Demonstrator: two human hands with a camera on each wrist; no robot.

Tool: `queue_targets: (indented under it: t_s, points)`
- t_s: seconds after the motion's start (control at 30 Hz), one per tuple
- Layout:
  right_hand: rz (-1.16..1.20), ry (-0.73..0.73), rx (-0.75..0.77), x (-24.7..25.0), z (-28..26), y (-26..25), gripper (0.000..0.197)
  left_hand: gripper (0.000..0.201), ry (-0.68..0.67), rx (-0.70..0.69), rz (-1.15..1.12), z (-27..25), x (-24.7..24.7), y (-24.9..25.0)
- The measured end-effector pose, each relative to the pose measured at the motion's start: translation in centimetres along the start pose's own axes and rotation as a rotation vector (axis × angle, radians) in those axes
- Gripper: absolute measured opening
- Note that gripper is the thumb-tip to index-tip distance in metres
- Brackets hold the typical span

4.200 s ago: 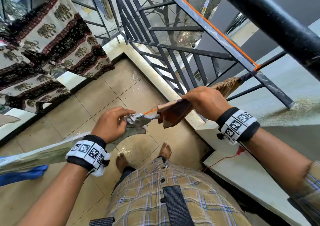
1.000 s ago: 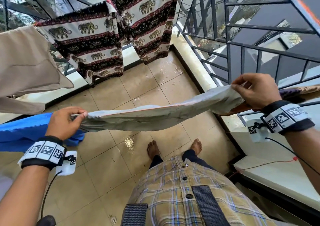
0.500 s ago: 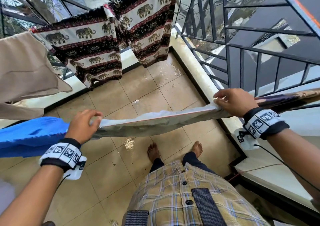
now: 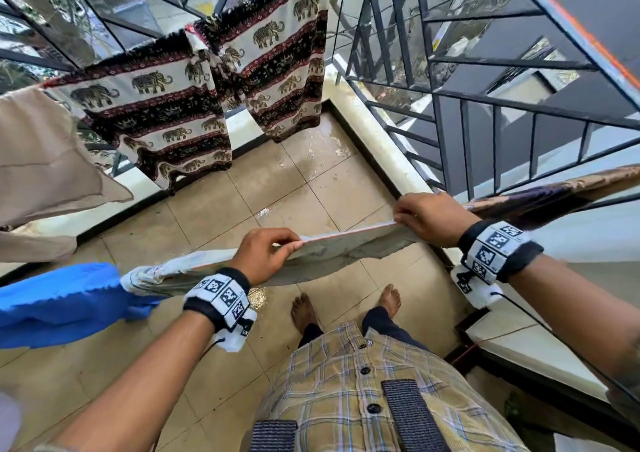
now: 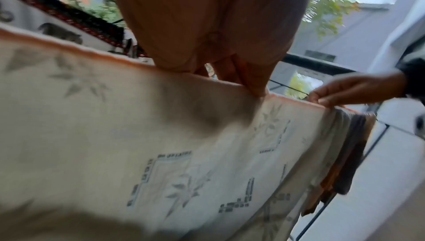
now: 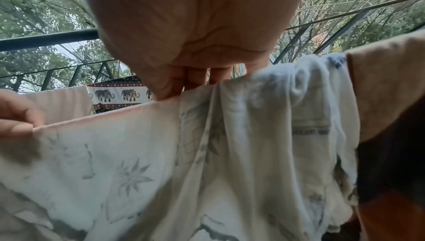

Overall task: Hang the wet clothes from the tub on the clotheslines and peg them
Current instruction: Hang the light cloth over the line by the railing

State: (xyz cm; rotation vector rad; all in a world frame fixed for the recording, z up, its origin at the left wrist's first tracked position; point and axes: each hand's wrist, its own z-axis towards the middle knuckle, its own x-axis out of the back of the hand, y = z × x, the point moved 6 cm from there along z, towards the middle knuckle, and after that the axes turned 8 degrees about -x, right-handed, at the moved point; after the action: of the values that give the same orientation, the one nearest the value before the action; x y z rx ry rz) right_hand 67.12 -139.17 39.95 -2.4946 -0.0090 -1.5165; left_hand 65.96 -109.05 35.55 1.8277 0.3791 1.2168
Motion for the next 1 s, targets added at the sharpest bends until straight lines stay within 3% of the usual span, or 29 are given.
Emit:
queue_targets:
  t_s: [0.1,0.2,0.33,0.43,0.53,0.6,0.63,0.7,0.83,0.9,1.0]
  points:
    - [-0.011,0.071,-0.001,0.1,-0.2,-0.1,0.017,0.011,0.136,0.141,-0.105,-0.2,1.2,-0.7]
    - [-0.021,0.164,-0.016,0.9,-0.3,0.0,0.026,0.007,0.138,0.194,-0.178,0.9,1.6,-0.6]
    - [0.025,0.292,-0.071,3.5,1.7,-0.1,0.037,0.015,0.191,0.251,-0.21,3.6,3.0,-0.9]
    - [0.086,0.246,-0.178,3.9,3.7,0.4,0.022,0.013,0.118,0.343,-0.138,4.8,2.2,-1.4]
    - [0.012,-0.049,-0.213,1.2,4.5,0.9,0.013,0.012,-0.084,0.399,0.13,4.8,0.6,-1.8]
    - [-0.053,-0.237,-0.208,-0.7,3.8,1.5,0.021,0.018,-0.115,0.364,0.169,4.3,0.3,-1.4]
    - [-0.045,-0.26,-0.201,-1.0,3.3,1.8,0.028,0.021,-0.127,0.323,0.133,4.0,0.0,-0.9]
    - [0.025,-0.21,-0.159,-0.7,2.3,2.2,0.034,0.021,-0.146,0.215,0.07,3.4,-0.8,0.4]
    - [0.105,-0.027,-0.037,1.2,0.2,2.8,0.027,0.031,-0.137,0.008,0.096,2.8,-2.1,3.1]
    - [0.087,-0.024,-0.02,1.5,-0.7,3.7,0.029,0.037,-0.132,-0.057,0.11,3.0,-2.8,4.4]
    - [0.033,-0.073,-0.026,1.7,-1.7,4.6,0.031,0.031,-0.148,-0.103,0.147,3.9,-4.1,5.5]
